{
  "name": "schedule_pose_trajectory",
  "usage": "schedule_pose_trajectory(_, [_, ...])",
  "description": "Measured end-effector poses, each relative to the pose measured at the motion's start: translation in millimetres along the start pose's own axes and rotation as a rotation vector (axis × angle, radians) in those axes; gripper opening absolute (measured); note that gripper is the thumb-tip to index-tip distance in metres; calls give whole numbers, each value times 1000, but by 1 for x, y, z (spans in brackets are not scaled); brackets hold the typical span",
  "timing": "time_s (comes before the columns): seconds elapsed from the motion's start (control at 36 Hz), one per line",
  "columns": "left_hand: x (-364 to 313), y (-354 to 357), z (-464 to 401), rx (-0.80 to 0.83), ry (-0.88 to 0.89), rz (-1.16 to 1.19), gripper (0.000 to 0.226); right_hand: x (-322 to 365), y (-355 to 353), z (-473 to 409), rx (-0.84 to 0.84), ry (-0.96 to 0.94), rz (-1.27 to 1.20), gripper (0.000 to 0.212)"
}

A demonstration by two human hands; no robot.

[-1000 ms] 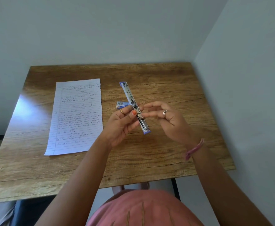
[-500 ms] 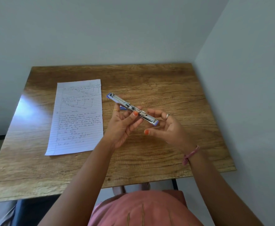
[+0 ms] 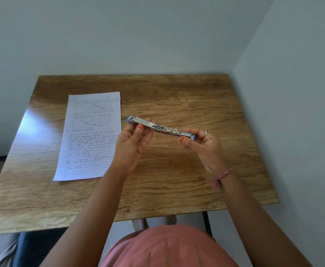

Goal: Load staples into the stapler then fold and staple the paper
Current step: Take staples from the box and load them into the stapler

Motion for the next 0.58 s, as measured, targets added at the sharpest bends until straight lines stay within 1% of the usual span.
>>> schedule_pose_trajectory(0.11, [-1, 0, 0, 0, 53, -53, 24, 1, 0, -5, 15, 11, -20, 28])
schedule_pose_trajectory(0.25, [-5, 5, 1, 92, 109, -187, 23, 0, 3, -11, 17, -4, -9, 30])
schedule_pose_trajectory(0.39, [-6, 14, 4, 161, 154, -528, 24, 4, 9, -19, 56, -32, 96, 20])
schedule_pose_trajectory(0.47, [-4, 18, 5, 228, 171, -702, 29, 6, 13, -23, 102, -32, 149, 23])
schedule_pose_trajectory(0.53, [-2, 21, 6, 257, 125, -695, 31, 7, 15, -27, 122, -32, 181, 27])
schedule_pose_trajectory(0.58, [-1, 21, 6, 258, 53, -626, 30, 7, 15, -29, 136, -33, 210, 30])
Point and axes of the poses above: each hand's wrist, its own z-axis away from the middle knuckle, its own y-axis out of the palm, x = y × z, the point moved 1 cm from there along -z, towards the middle knuckle, and after that the axes turned 7 degrees about -x, right-handed, at the moved point
